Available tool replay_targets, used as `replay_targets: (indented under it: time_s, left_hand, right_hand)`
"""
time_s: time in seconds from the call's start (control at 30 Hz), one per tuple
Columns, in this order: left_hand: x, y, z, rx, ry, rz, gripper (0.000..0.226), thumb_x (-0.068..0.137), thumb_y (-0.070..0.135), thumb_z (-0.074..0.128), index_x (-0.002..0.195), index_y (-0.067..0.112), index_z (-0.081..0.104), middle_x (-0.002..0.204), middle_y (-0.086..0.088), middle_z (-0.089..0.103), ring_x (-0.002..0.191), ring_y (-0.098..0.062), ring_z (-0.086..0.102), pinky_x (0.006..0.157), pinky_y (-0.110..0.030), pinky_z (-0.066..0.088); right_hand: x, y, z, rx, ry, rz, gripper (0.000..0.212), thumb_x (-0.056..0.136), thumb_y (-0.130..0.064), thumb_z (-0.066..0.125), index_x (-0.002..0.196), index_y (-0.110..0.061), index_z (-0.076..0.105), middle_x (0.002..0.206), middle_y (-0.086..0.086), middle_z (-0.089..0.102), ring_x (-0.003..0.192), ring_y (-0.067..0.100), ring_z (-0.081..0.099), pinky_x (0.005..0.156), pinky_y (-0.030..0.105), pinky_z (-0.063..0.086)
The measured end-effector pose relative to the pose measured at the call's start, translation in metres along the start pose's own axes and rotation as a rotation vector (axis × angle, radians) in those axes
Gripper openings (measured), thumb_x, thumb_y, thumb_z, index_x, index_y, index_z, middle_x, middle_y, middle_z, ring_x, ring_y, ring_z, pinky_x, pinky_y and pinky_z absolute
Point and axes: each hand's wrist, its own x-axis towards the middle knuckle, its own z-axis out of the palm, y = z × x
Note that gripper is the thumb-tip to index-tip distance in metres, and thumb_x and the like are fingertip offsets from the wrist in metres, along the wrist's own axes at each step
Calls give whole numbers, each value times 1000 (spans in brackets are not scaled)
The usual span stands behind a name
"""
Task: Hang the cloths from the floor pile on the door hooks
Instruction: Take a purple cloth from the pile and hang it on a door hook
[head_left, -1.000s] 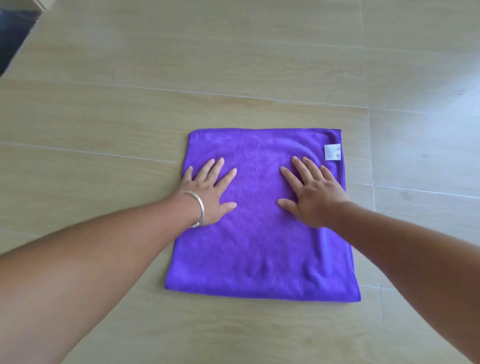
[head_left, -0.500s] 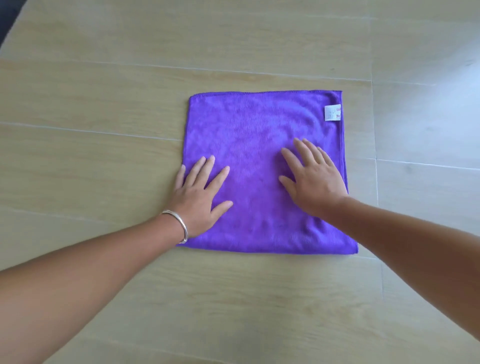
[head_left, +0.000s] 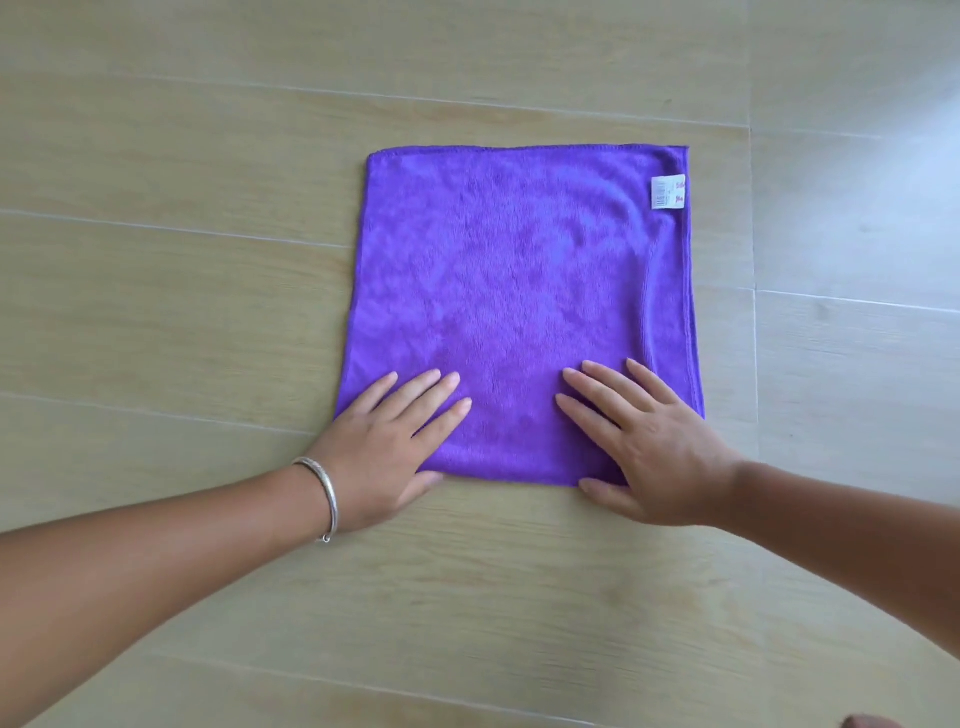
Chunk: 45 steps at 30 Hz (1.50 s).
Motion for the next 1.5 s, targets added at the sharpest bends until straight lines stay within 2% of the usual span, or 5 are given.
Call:
replay_targets:
  time_s: [0.33,0.43,0.6,1.03,1.5]
  left_hand:
    - [9,11,-4,163,60,-56,62,85,6,18,143,7,42,149,-9,41,124,-20,52,65,-31,50]
    - [13,0,-13,98,81,-57,62,79,6,22,131,3,56,139,-11,54,110,-22,62,54,-32,52]
    - [20,-8,-28,-137,-19,-155,61,84,12,37,144,19,41,153,5,36,133,-15,43,82,-37,52]
    - [-3,-10,-60,-202,-177,-316,47,83,6,39,126,19,51,129,3,55,118,-23,52,86,-40,49]
    - [-74,-18,-212,-361,-183,-437,49,79,-3,39,124,12,53,128,-5,55,112,-30,55,88,-42,48]
  right_hand:
    - [-7,-28,-13,-195,-208,88,82,89,-24,41,150,-3,-10,159,15,-16,147,31,-2,110,52,25]
    - [-7,-25,-14,-158,-183,72,75,89,-20,39,152,-4,0,160,14,-5,147,31,7,109,47,31]
    - [-8,-18,-13,-17,-45,89,70,73,-25,58,140,-7,47,150,10,40,135,27,42,96,44,46]
    - [-20,-30,-28,195,-1,445,53,86,-6,41,137,-16,49,145,4,44,135,24,39,95,38,44]
    - [-70,-45,-222,215,-8,520,38,81,-7,39,112,-21,56,114,-1,62,113,23,52,92,32,37]
